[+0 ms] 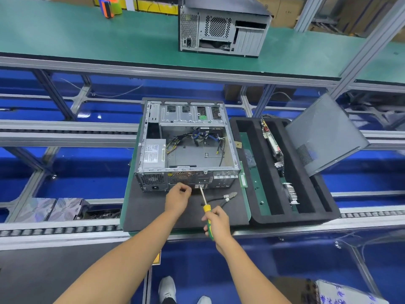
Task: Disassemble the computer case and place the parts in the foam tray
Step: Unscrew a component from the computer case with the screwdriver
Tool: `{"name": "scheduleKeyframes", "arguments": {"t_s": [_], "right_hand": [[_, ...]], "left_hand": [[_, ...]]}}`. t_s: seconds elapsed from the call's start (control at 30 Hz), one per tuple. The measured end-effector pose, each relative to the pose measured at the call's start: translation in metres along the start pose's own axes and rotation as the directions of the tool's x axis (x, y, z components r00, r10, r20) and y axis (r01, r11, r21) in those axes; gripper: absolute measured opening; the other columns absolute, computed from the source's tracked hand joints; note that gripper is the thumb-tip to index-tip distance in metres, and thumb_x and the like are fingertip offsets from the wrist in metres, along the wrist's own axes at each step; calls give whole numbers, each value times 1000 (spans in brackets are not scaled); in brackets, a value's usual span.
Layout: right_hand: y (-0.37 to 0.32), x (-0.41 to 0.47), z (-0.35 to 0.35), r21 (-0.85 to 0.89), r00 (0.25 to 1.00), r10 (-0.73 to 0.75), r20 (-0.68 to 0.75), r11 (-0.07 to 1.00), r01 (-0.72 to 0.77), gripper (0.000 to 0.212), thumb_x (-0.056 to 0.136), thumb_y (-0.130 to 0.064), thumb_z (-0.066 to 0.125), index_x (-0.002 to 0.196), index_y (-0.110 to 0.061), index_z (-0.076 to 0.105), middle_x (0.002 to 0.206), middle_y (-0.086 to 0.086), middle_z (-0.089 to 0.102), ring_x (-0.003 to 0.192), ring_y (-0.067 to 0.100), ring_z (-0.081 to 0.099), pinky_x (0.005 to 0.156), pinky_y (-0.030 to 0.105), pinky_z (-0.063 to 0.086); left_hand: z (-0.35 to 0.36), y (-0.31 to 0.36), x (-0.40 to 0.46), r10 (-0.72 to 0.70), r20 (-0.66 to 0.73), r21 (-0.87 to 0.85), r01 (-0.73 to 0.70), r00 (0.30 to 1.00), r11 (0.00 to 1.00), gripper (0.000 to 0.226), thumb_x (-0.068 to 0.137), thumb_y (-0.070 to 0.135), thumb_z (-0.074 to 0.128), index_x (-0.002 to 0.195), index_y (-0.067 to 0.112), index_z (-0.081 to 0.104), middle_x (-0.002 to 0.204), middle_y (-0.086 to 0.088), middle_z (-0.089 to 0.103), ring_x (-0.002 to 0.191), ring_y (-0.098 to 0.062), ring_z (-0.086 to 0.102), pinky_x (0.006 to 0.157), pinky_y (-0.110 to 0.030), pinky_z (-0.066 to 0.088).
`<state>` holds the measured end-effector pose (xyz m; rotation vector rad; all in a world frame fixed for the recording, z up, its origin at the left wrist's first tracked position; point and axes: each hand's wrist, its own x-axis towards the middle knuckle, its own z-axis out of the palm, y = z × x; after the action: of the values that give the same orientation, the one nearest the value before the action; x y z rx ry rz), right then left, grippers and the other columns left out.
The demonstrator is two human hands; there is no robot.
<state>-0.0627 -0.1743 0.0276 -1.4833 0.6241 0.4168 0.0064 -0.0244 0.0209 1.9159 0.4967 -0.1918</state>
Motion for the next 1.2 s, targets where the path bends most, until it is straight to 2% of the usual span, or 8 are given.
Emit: {"name": "scheduleKeyframes", "arguments": {"t_s": [0.2, 0.33, 0.5, 0.6, 0.7, 0.83, 0.97, 1.2], "right_hand": [[2, 2, -4, -13, 999, 34, -17, 999, -34, 19, 82, -7, 63, 76, -15, 47, 67, -3, 64, 49, 16, 49, 44, 25, 38], [1, 1, 1, -50, 999, 43, 11, 998, -42, 23, 82, -5, 62, 75, -16, 43, 60, -6, 61, 48, 16, 48, 45, 26, 37], [-1, 0, 10, -77, 999, 30, 21, 997, -28, 24, 82, -3, 62, 76, -15, 42, 67, 0, 60, 50, 16, 48, 45, 26, 36], [-1, -3, 16, -82, 999, 24, 33, 996, -21, 24, 82, -2, 62, 77, -14, 42, 67, 2, 58, 49, 17, 48, 45, 25, 36], [-4, -5, 22, -60, 998, 15, 66, 998, -11, 22, 83, 0, 61, 78, -13, 43, 66, 3, 55, 47, 17, 48, 44, 25, 36], [-16, -9, 38, -74, 990, -16, 142, 997, 26, 27, 79, -1, 62, 72, -16, 41, 66, 4, 54, 48, 18, 49, 43, 25, 36], [-27, -10, 60, -88, 983, -19, 185, 996, 36, 28, 78, -1, 64, 71, -17, 43, 66, 6, 57, 47, 19, 50, 44, 25, 36], [-27, -10, 85, -10, 981, 0, 196, 1000, 2, 22, 83, -7, 63, 71, -17, 48, 62, 1, 58, 47, 18, 51, 43, 25, 39]], "left_hand": [[-13, -21, 0, 155, 115, 538, -192, 981, 821, 9, 98, 28, 65, 106, 25, 66, 101, 2, 65, 98, -21, 63, 83, -40, 55], [-21, -29, 1, 181, 162, 600, -242, 970, 762, 17, 98, 26, 66, 115, 24, 65, 108, 1, 62, 103, -20, 62, 82, -36, 54], [-30, -34, 4, 125, 164, 529, -194, 979, 827, 17, 98, 24, 67, 114, 19, 67, 104, -4, 63, 96, -22, 63, 85, -38, 54], [-32, -34, 4, 133, 129, 382, -173, 983, 908, 15, 98, 25, 69, 109, 16, 66, 95, -5, 65, 89, -20, 63, 80, -36, 52], [-33, -24, 1, 132, 45, -49, -130, 990, 990, 26, 105, 30, 58, 104, 6, 68, 87, -7, 69, 79, -15, 64, 78, -38, 54], [-42, -6, -2, 155, 89, -435, -102, 984, 895, 30, 108, 29, 50, 115, 3, 63, 93, -15, 73, 83, -25, 71, 74, -37, 61], [-53, 4, -2, 163, 110, -531, -80, 980, 844, 22, 102, 20, 62, 120, 7, 64, 93, -13, 77, 83, -29, 77, 66, -30, 62], [-58, 10, -11, 65, 103, -679, 22, 993, 733, 20, 107, 21, 53, 117, 5, 59, 93, -14, 77, 89, -29, 77, 70, -28, 62]]}}
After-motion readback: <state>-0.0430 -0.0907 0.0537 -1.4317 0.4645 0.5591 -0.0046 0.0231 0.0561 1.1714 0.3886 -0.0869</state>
